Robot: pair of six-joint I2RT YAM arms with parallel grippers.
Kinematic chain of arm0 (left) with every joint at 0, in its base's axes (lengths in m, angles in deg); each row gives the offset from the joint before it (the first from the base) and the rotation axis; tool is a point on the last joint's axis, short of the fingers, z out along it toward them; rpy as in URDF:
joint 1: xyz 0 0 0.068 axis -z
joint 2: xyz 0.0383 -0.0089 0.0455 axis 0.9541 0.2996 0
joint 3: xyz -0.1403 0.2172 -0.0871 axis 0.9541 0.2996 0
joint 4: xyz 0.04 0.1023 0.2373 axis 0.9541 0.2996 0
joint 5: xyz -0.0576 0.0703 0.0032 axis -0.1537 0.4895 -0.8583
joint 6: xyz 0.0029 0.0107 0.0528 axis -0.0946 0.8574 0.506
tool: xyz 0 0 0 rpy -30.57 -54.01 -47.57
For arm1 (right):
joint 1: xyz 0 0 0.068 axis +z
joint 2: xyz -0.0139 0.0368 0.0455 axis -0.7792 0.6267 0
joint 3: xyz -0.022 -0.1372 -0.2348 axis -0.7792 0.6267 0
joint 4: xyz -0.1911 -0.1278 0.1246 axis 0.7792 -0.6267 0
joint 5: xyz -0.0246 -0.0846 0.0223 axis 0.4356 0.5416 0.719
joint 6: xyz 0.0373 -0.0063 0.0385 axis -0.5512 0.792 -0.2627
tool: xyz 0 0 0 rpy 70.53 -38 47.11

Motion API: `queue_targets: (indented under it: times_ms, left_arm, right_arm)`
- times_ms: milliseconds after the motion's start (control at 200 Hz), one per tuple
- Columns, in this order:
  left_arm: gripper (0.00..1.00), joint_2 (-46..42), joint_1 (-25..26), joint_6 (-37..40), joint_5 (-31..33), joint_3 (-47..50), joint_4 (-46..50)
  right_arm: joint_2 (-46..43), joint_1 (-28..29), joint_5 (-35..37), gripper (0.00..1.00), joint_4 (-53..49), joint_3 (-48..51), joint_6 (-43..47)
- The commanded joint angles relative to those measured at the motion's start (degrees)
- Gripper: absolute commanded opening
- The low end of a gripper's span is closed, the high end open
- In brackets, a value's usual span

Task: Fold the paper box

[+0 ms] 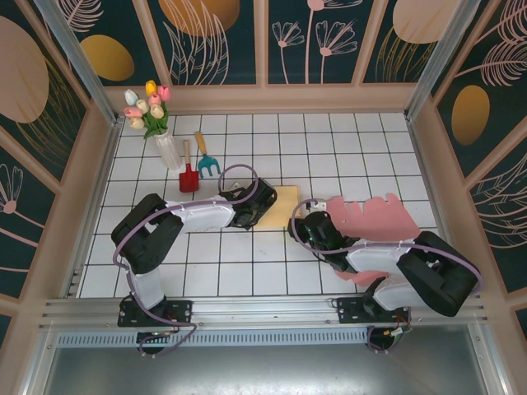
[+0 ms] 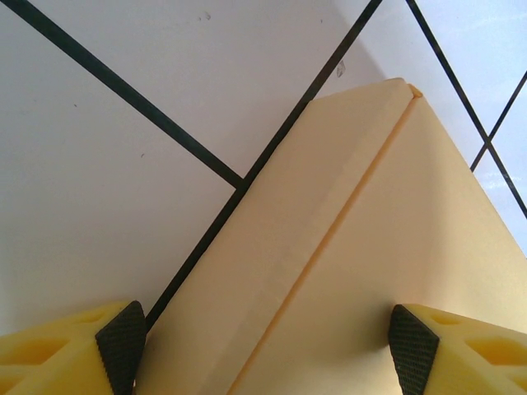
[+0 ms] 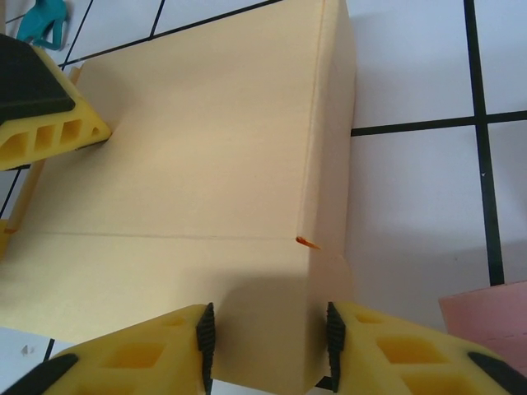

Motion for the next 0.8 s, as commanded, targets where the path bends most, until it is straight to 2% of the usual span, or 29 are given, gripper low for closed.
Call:
queue_targets:
  times_ms: [0, 425, 796]
  left_arm:
    - [0.79, 3.5, -0.7, -0.7, -1.0, 2.5, 4.9]
    - [0.79, 4.2, -1.1, -0.6, -1.0, 2.7, 4.8]
    - [0.78, 4.9, -1.3, -0.6, -1.2, 2.6, 4.7]
  right_arm:
    - [0.6, 0.7, -1.9, 0.37, 1.6, 1.1, -0.2]
    - [0.6, 1.0, -3.0, 0.33, 3.4, 1.7, 0.7]
    - [-2.9, 2.4, -5.6, 0.33, 1.3, 0.8, -1.1]
